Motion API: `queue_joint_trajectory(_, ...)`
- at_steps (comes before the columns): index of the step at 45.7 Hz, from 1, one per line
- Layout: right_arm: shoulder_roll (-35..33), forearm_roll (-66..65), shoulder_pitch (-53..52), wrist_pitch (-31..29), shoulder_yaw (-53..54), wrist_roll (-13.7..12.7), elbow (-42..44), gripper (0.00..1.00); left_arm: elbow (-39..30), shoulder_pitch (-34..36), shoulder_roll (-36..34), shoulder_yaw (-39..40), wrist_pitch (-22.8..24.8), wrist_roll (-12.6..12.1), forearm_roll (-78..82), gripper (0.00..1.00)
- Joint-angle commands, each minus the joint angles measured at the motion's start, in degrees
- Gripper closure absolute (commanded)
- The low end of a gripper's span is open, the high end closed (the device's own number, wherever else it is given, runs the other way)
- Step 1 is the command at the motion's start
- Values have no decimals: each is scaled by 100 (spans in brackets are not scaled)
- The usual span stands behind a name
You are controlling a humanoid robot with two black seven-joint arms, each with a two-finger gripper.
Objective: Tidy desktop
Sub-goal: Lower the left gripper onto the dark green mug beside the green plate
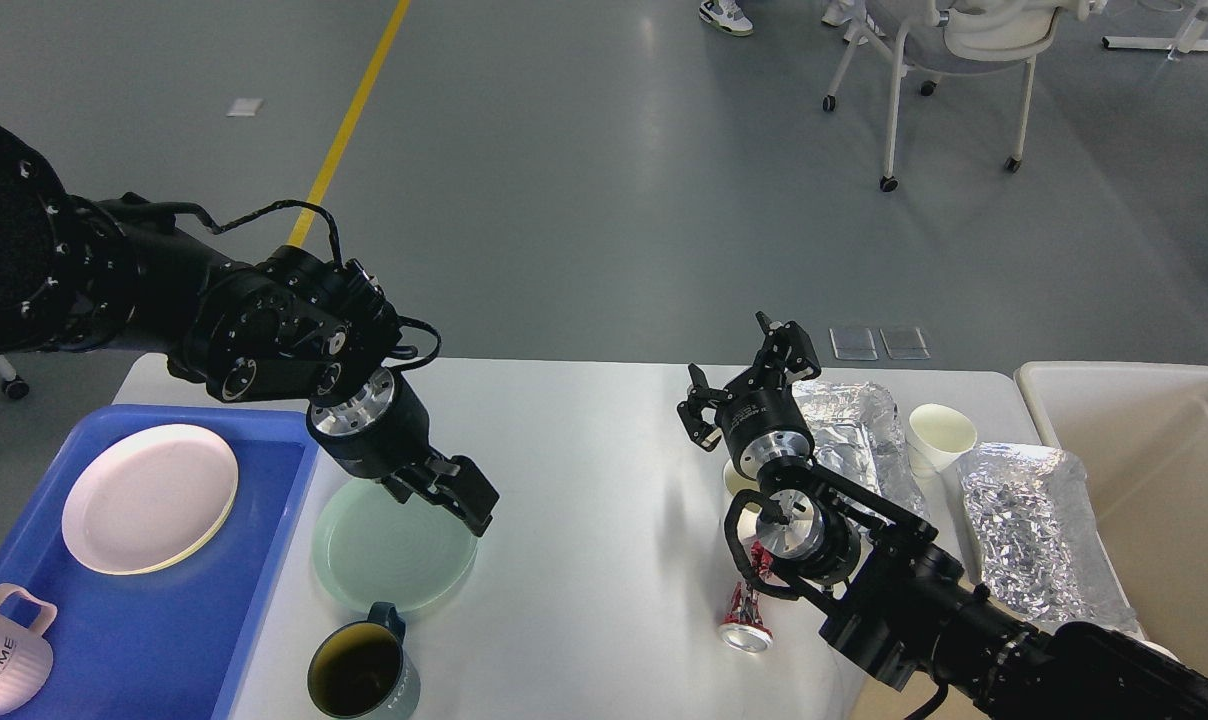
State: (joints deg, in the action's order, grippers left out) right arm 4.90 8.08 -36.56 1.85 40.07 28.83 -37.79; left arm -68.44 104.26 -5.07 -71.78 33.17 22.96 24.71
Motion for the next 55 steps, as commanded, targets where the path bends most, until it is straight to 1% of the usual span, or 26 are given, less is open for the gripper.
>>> queue_joint_trajectory(1, 3, 0, 0, 0, 1, 0, 0, 0, -362, -55, 14, -64, 84, -98, 78, 5)
queue_joint_trajectory(3, 3, 0, 0, 0, 1, 0, 0, 0, -477, -81, 14, -99, 75, -282, 96, 6)
queue_joint_trajectory(7, 3, 0, 0, 0, 1, 0, 0, 0, -661, -195, 14, -169, 40, -757, 96, 10)
queue_joint_trajectory(10, 2, 0, 0, 0, -8, 0, 0, 0, -723, -310, 6, -178, 31, -925, 87, 16)
queue_joint_trajectory(25, 3, 0, 0, 0, 1, 0, 0, 0, -785, -407, -21, -547, 102, -951, 69, 17)
queue_joint_trajectory(28, 3, 0, 0, 0, -8, 0, 0, 0, -917, -441, -21, -565, 14, -995, 69, 17)
queue_joint_trajectory(35, 2, 0, 0, 0, 1, 0, 0, 0, -952, -617, -3, -609, -171, -1013, 69, 17)
queue_joint_trajectory(40, 3, 0, 0, 0, 1, 0, 0, 0, -943, -767, -3, -626, -425, -1013, 43, 19)
queue_joint_trajectory(44, -6, 0, 0, 0, 1, 0, 0, 0, -934, -881, -3, -723, -671, -1022, 43, 22)
queue_joint_trajectory(47, 2, 0, 0, 0, 1, 0, 0, 0, -934, -951, -3, -767, -821, -1031, 34, 22)
queue_joint_trajectory(55, 3, 0, 0, 0, 1, 0, 0, 0, -934, -1092, -3, -776, -909, -1031, 26, 23)
